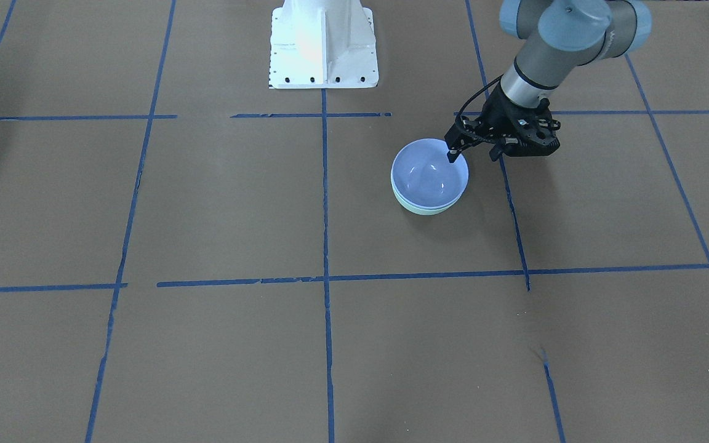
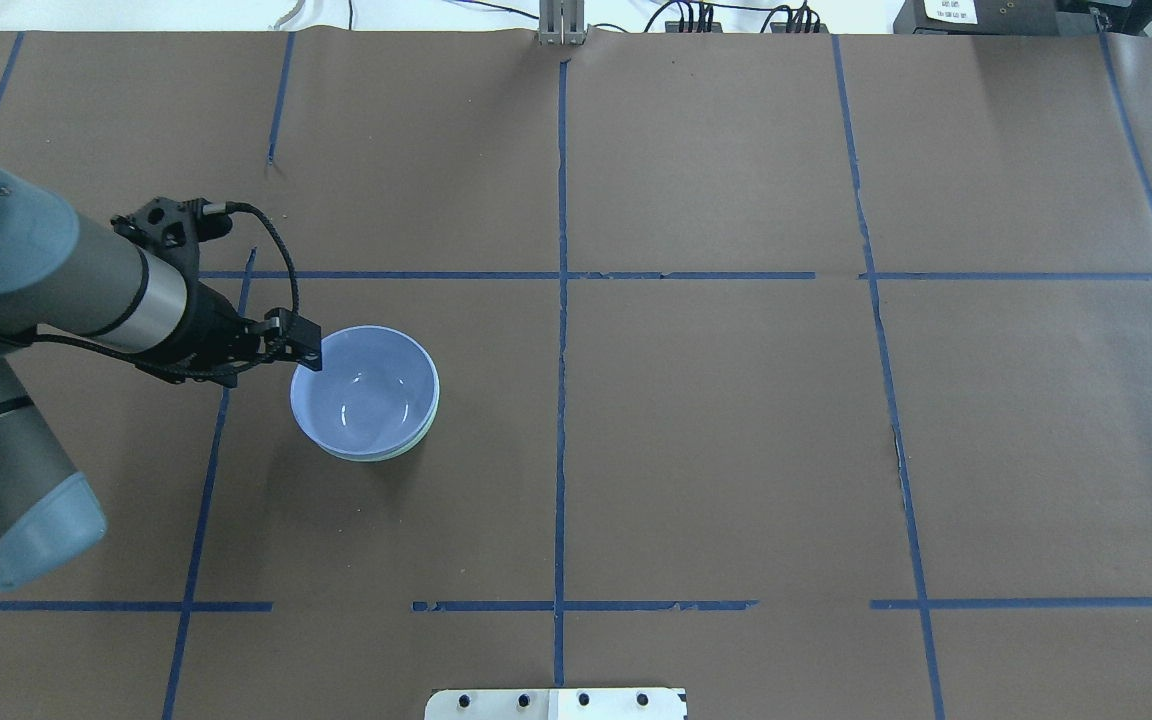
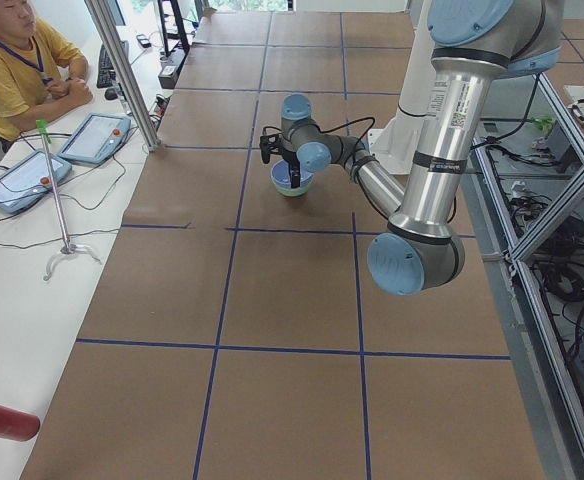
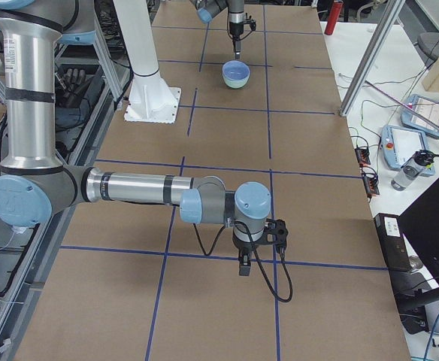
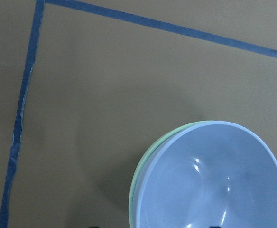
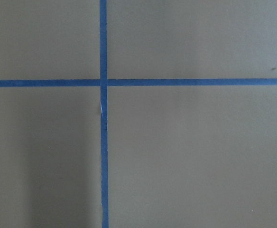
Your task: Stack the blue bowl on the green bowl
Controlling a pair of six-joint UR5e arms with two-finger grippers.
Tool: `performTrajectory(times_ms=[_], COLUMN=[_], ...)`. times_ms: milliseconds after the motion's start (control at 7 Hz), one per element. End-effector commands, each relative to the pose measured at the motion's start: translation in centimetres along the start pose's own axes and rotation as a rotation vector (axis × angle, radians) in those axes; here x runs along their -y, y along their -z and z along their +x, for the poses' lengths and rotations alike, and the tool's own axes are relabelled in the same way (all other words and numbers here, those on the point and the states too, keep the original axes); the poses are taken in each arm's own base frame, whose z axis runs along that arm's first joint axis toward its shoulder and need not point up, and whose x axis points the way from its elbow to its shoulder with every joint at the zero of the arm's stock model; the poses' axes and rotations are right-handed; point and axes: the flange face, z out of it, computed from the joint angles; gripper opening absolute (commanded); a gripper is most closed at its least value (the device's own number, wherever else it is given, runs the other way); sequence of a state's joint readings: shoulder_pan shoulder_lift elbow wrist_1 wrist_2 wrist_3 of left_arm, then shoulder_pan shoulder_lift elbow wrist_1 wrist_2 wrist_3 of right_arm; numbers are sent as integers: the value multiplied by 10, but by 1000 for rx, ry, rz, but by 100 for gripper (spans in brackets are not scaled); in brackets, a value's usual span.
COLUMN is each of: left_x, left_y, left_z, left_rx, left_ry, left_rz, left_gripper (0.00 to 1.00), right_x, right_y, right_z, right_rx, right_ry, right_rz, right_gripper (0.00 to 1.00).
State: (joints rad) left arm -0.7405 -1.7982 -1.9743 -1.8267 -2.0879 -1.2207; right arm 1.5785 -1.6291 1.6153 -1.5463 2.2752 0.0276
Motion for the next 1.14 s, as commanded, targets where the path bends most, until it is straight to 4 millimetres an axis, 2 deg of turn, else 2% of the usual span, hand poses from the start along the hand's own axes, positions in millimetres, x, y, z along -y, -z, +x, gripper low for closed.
performTrajectory(times_ms=[0,286,429,571,714,1000], left_x=[30,54,51,53,50,45], left_y=[37,86,106,129,145,145], left_z=[-88,-232,-303,-365,-427,-457], left_rx=[41,166,225,272,278,252], left_ry=[-159,-339,-395,-429,-318,-299], left_rz=[1,31,26,34,19,-20], left_gripper=[100,100,100,100,100,100], right_x=[0,0,0,0,0,0], right_y=[0,0,0,0,0,0], right_z=[0,0,0,0,0,0], right_rx=[1,0,0,0,0,0], right_ry=[0,0,0,-1,0,0], right_rz=[0,0,0,-1,0,0], right_gripper=[100,100,100,100,100,100])
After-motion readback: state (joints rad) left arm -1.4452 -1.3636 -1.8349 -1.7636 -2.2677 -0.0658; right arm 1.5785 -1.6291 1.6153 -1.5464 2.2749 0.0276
